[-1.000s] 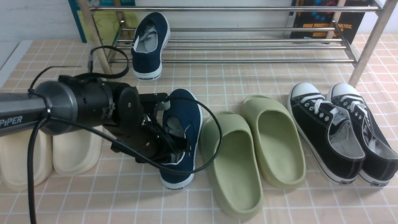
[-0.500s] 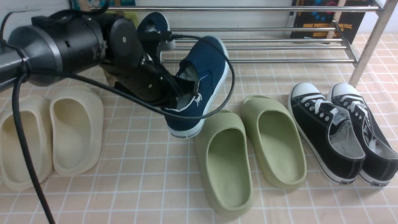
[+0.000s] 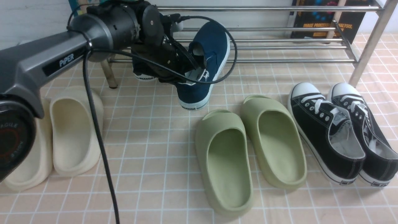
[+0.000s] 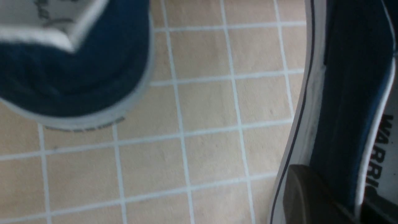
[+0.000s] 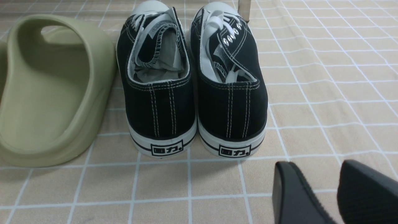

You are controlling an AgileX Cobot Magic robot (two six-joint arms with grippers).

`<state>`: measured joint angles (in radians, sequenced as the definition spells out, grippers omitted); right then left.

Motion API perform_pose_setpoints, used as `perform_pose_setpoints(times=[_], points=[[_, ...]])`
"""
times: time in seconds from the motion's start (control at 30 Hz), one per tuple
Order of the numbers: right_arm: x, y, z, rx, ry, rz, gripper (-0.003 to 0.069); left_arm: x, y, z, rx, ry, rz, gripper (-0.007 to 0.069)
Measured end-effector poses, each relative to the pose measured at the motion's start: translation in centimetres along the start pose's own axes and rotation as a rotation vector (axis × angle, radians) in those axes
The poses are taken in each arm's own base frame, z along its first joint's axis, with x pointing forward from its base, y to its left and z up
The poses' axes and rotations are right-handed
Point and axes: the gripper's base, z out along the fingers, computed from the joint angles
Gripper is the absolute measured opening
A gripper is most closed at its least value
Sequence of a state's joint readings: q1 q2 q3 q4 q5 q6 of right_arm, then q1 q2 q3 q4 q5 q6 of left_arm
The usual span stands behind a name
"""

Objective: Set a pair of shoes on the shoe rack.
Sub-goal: Use the left arm to put a shoe into the shoe rack

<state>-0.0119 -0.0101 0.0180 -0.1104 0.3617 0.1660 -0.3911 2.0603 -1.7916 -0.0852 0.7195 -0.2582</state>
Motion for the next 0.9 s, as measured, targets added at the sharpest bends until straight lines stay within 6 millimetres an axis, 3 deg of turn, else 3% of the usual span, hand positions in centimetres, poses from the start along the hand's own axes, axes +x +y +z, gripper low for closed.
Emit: perform_pose_setpoints(times=[0.13,0.33,0.57,0.77,0.9], points=[[0.0,0.0,0.0,0.0,0.0,0.0,0.0238,-2.2,2.1,0.0,-0.007,-0.107,-0.058,0.0031],[0.0,0.0,0.0,0.0,0.0,0.0,0.0238,-3.7,4.1,0.8,-0.005,-0.221,-0.127,0.005],[0.0,0.0,0.0,0.0,0.0,-0.001,0.0238,-4.9,4.0,2.6,0.005,-0.246,-0.101,0.0197],[0.0,0.0,0.0,0.0,0.0,-0.001,0.0238,-6.5,3.5,1.1,0.008,-0.296,-0.046,0.0358],[0.0,0.0,0.0,0.0,0.0,-0.001,0.0238,-6.7,3.3,-1.2,-0.021,-0.219,0.005,0.0393]])
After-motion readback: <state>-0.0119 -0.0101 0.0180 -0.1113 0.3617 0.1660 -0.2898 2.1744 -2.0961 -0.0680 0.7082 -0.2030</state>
